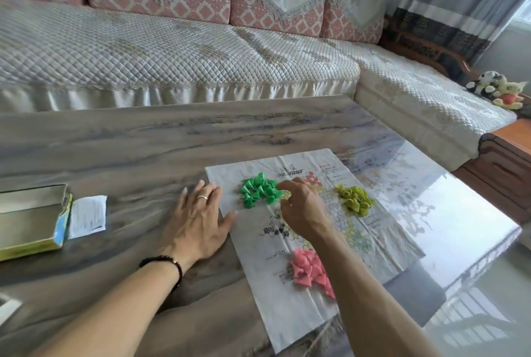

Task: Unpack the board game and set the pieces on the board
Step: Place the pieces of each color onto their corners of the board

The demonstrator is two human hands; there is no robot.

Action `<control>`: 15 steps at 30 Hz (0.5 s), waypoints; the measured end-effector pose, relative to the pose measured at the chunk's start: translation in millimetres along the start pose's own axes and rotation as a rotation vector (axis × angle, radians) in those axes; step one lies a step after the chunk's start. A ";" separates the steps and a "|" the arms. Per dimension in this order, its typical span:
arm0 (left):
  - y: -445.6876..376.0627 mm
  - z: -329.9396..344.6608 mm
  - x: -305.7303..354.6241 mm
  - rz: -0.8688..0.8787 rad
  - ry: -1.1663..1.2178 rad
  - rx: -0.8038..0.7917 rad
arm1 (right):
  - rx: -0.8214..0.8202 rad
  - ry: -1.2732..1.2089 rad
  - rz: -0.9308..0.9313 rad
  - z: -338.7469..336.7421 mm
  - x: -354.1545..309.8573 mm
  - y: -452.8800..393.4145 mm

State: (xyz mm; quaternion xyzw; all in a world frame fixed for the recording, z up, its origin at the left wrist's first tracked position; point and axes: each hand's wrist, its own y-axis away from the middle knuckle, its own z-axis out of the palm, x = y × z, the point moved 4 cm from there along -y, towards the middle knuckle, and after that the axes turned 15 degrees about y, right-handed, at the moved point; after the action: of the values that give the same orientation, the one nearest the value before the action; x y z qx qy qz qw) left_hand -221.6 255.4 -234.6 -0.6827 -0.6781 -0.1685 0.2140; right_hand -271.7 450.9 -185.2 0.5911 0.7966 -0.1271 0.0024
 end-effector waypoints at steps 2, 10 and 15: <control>-1.0 1.3 -1.2 0.004 -0.011 0.011 | 0.031 0.060 -0.075 2.8 -7.3 -4.3; -0.3 2.2 -1.3 0.007 -0.023 0.022 | 0.001 0.140 -0.128 9.8 1.9 -18.1; -1.1 2.4 -1.9 0.016 -0.040 0.020 | -0.025 0.196 -0.184 14.5 11.7 -14.3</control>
State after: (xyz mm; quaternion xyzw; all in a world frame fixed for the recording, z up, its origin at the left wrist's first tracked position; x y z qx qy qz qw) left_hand -222.9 255.0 -237.6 -0.6890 -0.6784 -0.1463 0.2089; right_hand -290.8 455.1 -198.2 0.5252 0.8452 -0.0585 -0.0800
